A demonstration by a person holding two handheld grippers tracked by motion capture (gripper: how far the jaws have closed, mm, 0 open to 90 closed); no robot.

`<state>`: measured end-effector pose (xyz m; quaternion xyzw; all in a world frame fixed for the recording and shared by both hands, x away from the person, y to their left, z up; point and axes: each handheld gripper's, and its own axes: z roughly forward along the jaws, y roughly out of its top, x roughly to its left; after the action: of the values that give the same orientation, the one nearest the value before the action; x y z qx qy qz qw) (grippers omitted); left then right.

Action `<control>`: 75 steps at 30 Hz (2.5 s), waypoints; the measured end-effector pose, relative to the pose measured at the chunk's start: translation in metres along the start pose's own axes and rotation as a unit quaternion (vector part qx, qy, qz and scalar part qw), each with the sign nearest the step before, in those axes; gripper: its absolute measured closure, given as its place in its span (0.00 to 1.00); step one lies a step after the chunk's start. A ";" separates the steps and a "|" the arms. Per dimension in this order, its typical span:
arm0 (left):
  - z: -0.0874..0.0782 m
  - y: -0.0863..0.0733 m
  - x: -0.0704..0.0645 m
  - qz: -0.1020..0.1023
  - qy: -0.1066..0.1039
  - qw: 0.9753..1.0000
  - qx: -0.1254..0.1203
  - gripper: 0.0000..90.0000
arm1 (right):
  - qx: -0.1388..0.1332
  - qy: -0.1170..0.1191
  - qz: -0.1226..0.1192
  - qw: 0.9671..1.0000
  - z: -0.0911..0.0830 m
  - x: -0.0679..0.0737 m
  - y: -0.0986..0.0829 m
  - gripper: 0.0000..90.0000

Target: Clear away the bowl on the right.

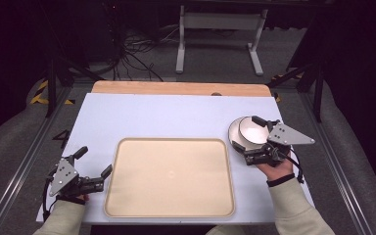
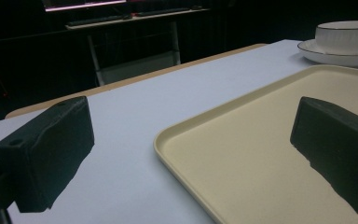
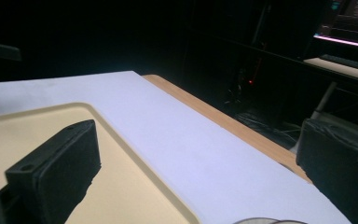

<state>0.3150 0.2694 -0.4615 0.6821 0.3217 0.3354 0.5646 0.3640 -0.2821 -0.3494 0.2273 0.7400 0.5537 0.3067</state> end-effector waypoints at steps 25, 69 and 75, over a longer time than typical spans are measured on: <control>0.000 0.000 0.000 0.001 0.001 1.000 0.000 0.00 | 0.015 -0.067 0.069 0.995 -0.019 -0.059 -0.013 0.00; 0.000 0.000 0.000 0.000 0.002 1.000 0.001 0.00 | 0.228 -0.119 0.159 0.953 0.000 -0.109 -0.029 0.42; 0.000 0.000 0.000 0.000 0.002 1.000 0.001 0.00 | 0.268 -0.125 0.180 0.938 0.005 -0.116 -0.036 0.49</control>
<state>0.3150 0.2690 -0.4617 0.6819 0.3231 0.3359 0.5638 0.4497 -0.3676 -0.3609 0.4979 0.7635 0.3477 0.2196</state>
